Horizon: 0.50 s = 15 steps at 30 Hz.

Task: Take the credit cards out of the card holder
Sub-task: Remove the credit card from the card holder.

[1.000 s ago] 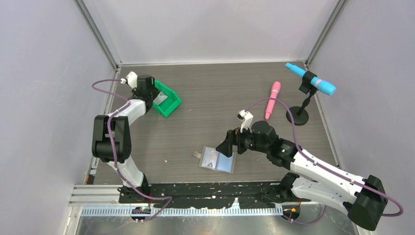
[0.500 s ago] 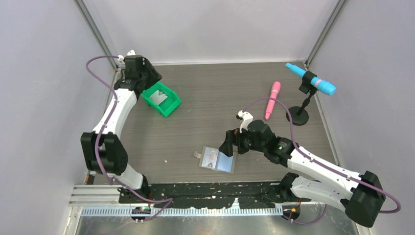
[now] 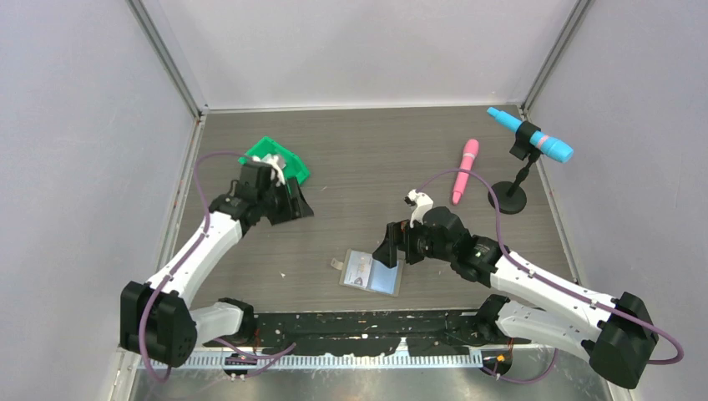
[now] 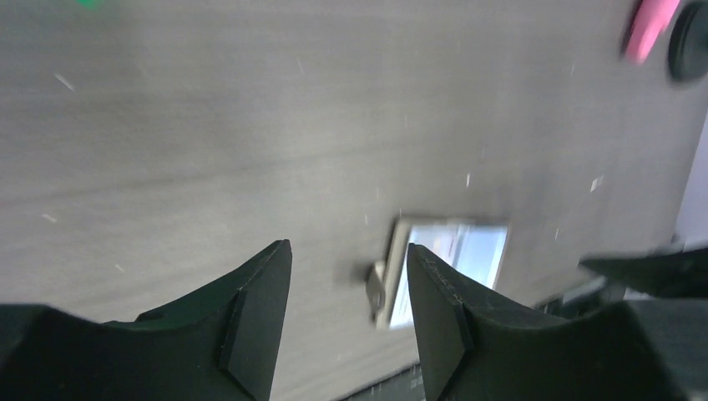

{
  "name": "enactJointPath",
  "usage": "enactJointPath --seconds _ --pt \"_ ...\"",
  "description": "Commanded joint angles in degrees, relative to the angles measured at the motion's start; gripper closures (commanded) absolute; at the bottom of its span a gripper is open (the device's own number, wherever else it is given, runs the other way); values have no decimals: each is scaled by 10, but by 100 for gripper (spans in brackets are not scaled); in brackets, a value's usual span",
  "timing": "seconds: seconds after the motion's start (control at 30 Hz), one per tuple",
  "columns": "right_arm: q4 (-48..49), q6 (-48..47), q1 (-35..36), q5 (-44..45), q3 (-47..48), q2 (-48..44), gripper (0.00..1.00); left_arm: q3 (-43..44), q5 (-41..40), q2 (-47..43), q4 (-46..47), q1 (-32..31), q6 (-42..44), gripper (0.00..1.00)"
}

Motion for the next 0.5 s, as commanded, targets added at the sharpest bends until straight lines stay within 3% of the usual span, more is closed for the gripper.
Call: enactJointPath --seconds 0.0,0.23,0.47 --pt "35 38 -2 -1 -17 -16 2 -72 59 -49 26 -62 -6 45" --pt "116 124 -2 7 -91 -41 3 -162 115 -58 160 -149 -61 49" --pt "166 164 0 -1 -119 -16 8 -170 145 6 272 -211 -98 65"
